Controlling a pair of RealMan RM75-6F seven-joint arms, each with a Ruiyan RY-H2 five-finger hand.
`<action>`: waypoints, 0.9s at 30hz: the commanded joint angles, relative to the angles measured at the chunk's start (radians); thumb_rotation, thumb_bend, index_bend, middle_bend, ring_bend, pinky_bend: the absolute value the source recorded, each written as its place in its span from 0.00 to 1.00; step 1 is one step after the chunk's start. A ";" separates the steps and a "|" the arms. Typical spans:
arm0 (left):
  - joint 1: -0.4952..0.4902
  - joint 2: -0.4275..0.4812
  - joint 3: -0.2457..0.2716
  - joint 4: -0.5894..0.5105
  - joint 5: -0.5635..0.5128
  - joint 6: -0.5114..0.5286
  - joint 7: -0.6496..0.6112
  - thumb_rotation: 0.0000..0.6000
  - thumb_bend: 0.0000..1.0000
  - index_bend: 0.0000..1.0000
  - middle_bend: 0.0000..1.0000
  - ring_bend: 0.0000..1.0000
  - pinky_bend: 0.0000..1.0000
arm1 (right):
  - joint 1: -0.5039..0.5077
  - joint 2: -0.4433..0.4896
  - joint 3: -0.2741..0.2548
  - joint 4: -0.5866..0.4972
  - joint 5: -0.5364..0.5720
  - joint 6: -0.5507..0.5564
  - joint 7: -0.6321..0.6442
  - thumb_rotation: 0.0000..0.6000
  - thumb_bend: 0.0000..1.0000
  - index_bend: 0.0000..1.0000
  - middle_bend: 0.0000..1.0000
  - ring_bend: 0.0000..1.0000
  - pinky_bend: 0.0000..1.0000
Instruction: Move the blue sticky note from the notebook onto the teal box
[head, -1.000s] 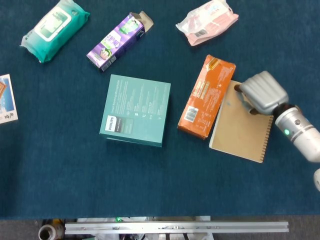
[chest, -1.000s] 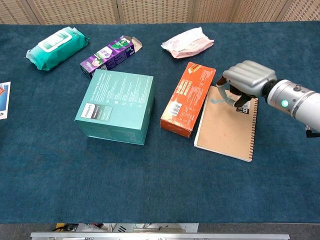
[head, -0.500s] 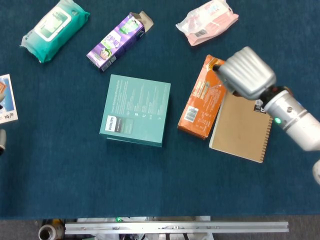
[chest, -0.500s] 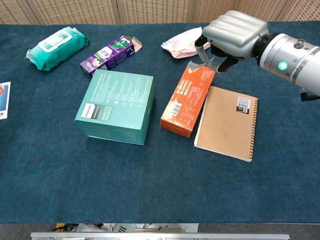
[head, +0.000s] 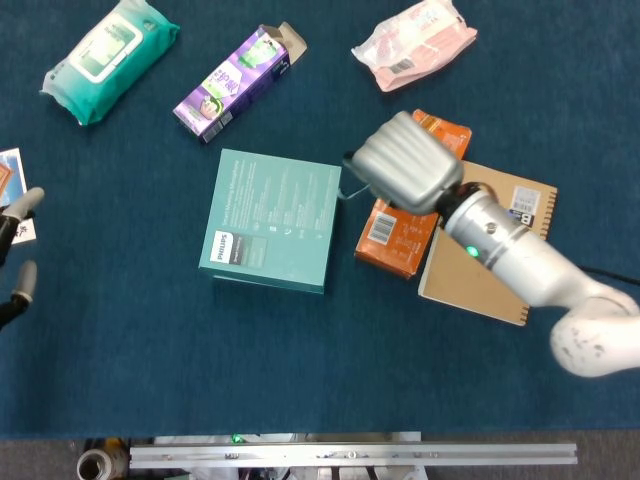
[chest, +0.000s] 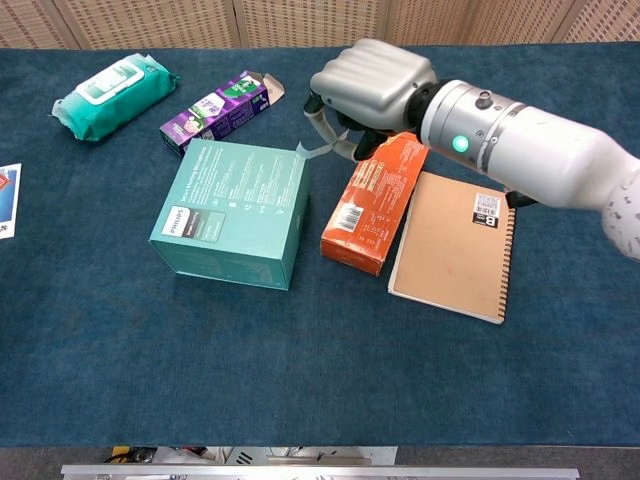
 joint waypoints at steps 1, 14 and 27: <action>0.002 0.002 0.004 -0.005 0.003 0.000 0.005 1.00 0.48 0.14 0.30 0.26 0.31 | 0.033 -0.045 0.004 0.021 0.053 0.000 -0.004 1.00 0.36 0.60 1.00 1.00 1.00; 0.014 -0.011 0.021 -0.024 0.019 0.009 0.027 1.00 0.48 0.14 0.30 0.26 0.31 | 0.152 -0.139 0.022 0.082 0.263 -0.023 0.006 1.00 0.36 0.60 1.00 1.00 1.00; 0.014 -0.009 0.025 -0.021 0.010 -0.001 0.021 1.00 0.48 0.14 0.30 0.26 0.31 | 0.268 -0.189 0.021 0.141 0.423 -0.018 -0.017 1.00 0.36 0.58 1.00 1.00 1.00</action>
